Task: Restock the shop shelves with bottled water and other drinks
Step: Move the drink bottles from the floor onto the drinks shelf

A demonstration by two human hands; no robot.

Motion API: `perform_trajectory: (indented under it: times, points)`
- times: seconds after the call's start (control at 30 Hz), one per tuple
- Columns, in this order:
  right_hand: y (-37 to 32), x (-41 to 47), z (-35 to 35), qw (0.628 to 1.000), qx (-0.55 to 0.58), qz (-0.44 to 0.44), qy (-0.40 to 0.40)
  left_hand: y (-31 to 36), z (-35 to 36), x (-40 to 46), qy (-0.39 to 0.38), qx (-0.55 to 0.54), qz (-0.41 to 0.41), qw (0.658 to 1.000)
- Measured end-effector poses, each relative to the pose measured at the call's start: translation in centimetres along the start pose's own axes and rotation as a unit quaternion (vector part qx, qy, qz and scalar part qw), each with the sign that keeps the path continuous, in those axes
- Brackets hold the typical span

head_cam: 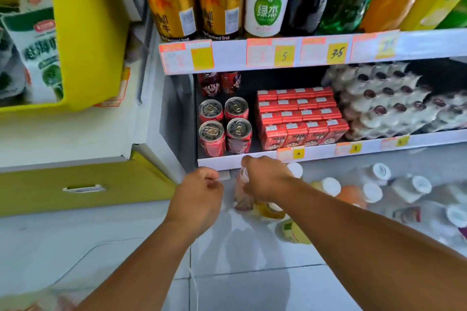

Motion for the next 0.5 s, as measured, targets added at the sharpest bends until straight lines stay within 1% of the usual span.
perform_trajectory:
  times: [0.13,0.27,0.37,0.43,0.5]
  points:
    - [-1.8,-1.5,-7.2,0.999,0.005,-0.052,-0.006,2.5,-2.0,0.5,0.002,-0.035,0.008,0.999]
    - [-4.0,-4.7,-17.7,0.995,0.008,-0.104,0.009,7.4,-5.9,-0.5,-0.008,-0.108,0.038,0.993]
    - [-5.2,-8.0,-26.4,0.992,0.03,-0.117,0.047,12.6,-10.2,-2.7,-0.032,-0.153,0.111,0.981]
    - [-6.0,-10.4,-32.0,0.987,0.041,-0.129,0.089,15.7,-13.1,-4.1,-0.068,-0.204,0.163,0.963]
    - [-6.9,-12.9,-37.1,0.979,0.055,-0.14,0.141,18.6,-15.9,-5.3,-0.081,-0.217,0.224,0.947]
Point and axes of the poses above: each hand's wrist, its own x-axis towards the middle knuckle, its own z-axis out of the palm, y = z × x, the point moved 2 cm from there along x, towards the middle knuckle, and after that the axes turned 9 degrees about y, right-handed, at the moved point
